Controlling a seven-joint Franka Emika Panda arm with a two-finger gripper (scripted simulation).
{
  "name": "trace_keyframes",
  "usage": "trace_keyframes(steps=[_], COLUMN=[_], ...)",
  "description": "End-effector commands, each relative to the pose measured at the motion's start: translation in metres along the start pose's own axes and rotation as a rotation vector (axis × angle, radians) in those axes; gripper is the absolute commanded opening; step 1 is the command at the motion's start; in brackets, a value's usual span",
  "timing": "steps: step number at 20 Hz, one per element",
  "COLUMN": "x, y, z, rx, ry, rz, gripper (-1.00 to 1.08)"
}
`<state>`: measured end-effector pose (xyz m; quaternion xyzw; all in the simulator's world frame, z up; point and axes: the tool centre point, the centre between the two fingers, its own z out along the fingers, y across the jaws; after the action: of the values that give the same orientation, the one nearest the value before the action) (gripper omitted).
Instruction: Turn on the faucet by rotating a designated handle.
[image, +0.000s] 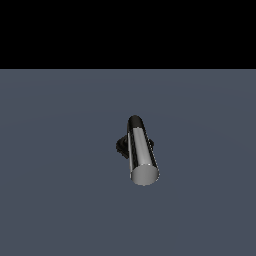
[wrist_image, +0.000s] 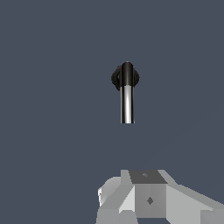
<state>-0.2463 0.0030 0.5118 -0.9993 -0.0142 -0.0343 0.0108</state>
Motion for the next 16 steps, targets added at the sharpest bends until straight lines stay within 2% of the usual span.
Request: trace_keyframes(steps=[1, 9, 16], x=[0.000, 0.000, 0.001], y=[0.000, 0.000, -0.001], z=[0.000, 0.015, 0.054], rx=[0.000, -0.001, -0.002], ry=[0.000, -0.002, -0.009], rz=[0.000, -0.003, -0.013], gripper=[-1.00, -1.00, -1.00])
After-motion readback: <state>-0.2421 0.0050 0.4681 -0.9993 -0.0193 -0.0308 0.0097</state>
